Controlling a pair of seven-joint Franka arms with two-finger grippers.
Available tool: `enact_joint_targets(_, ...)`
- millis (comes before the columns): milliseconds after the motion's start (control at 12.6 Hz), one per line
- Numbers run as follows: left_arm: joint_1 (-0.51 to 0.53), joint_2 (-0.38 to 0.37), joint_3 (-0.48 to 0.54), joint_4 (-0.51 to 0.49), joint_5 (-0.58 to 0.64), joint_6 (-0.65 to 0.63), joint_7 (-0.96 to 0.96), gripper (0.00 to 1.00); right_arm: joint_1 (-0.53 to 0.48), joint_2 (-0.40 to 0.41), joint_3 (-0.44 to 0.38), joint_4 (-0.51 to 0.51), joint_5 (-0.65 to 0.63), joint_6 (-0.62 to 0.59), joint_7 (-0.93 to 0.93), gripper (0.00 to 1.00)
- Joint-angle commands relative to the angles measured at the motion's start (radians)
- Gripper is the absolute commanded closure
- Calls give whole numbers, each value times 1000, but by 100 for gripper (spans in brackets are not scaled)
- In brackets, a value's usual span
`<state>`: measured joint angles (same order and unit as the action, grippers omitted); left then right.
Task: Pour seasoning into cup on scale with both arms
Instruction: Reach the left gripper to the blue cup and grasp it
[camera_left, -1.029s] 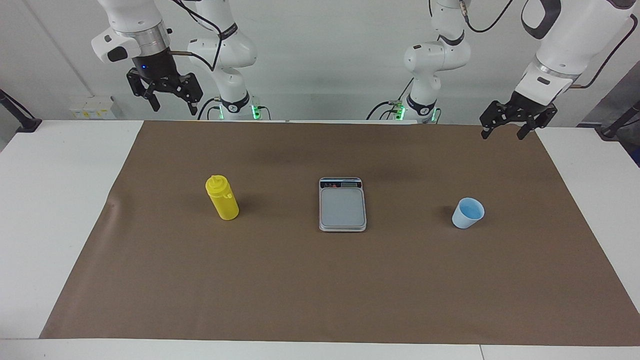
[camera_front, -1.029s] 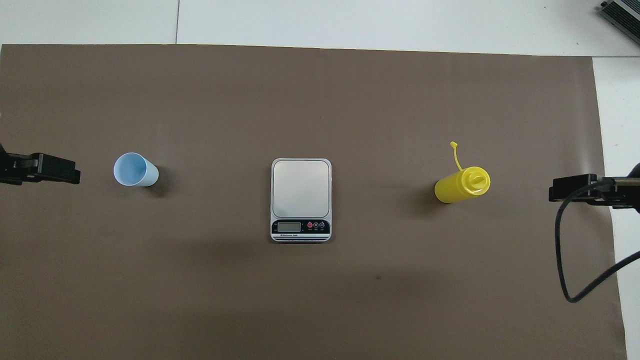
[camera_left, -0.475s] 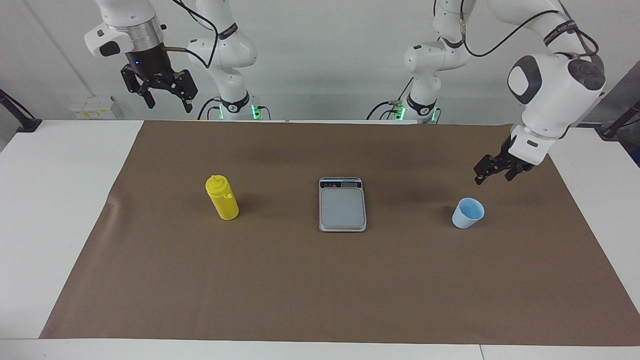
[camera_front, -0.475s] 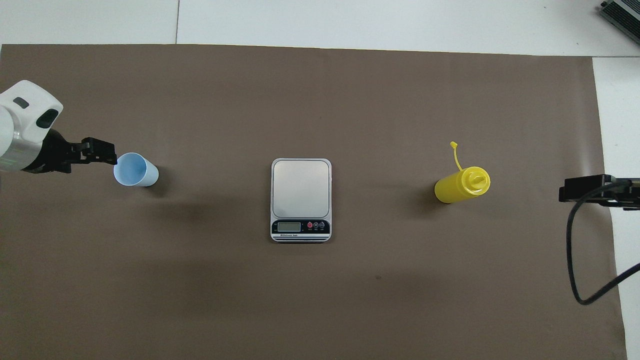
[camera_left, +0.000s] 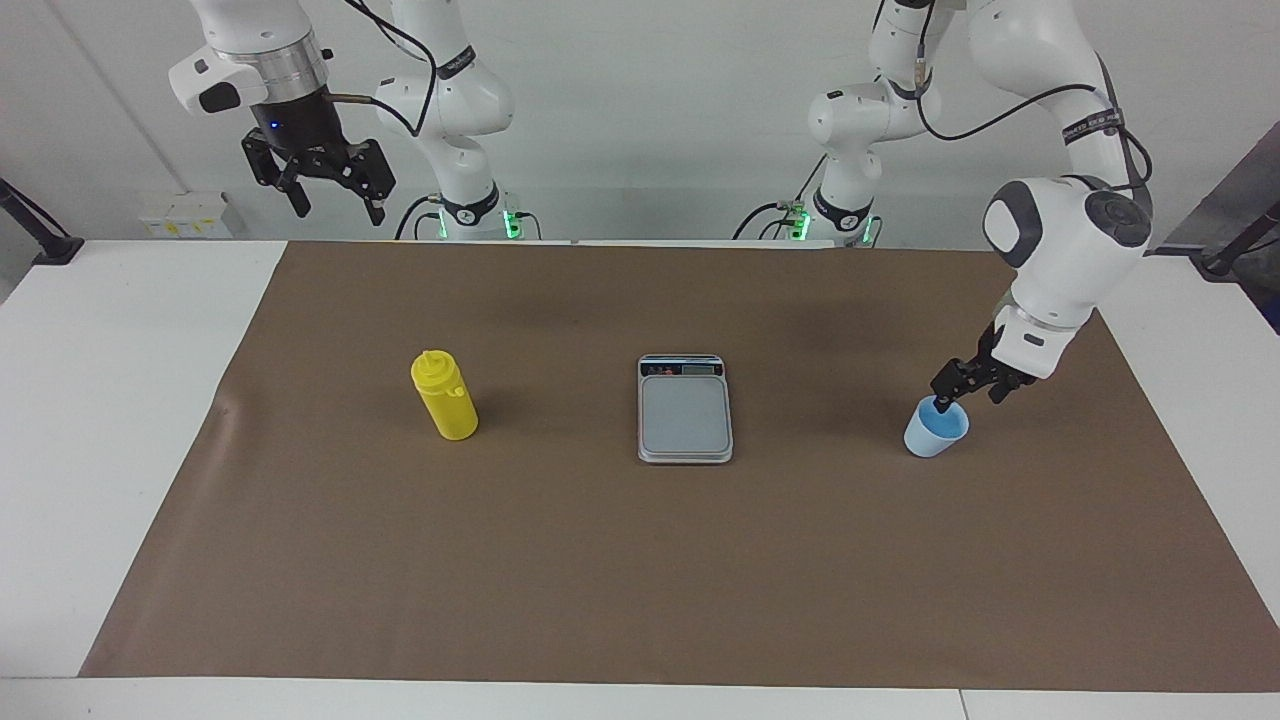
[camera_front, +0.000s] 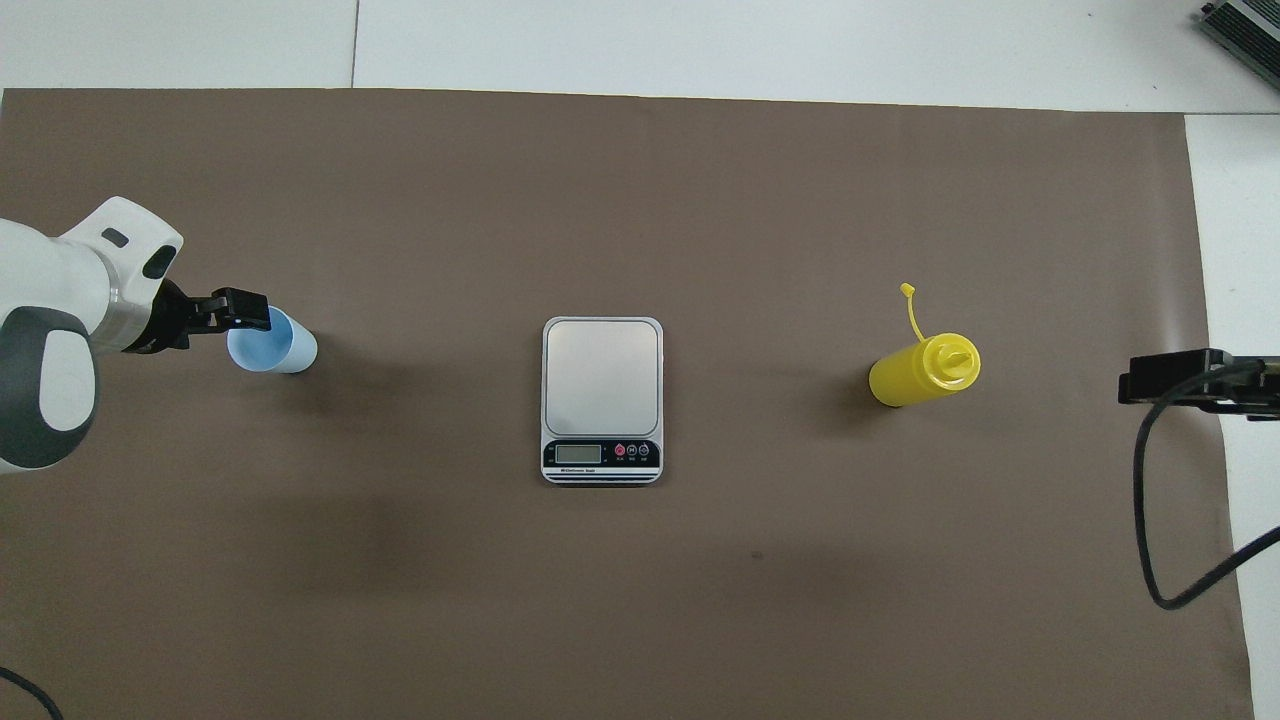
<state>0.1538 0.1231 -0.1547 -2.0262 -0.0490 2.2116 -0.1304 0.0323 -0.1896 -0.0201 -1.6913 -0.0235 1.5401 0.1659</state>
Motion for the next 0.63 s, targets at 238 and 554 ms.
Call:
enact_joint_targets(238,23,19,-2,-133,-8,169,-2,0,-2,-1,2,-10,13,55,-14,0)
enact_joint_targets(554,20,46,-2,-135,-8,203,-5,30,0,88,5,57,5,74,4,0)
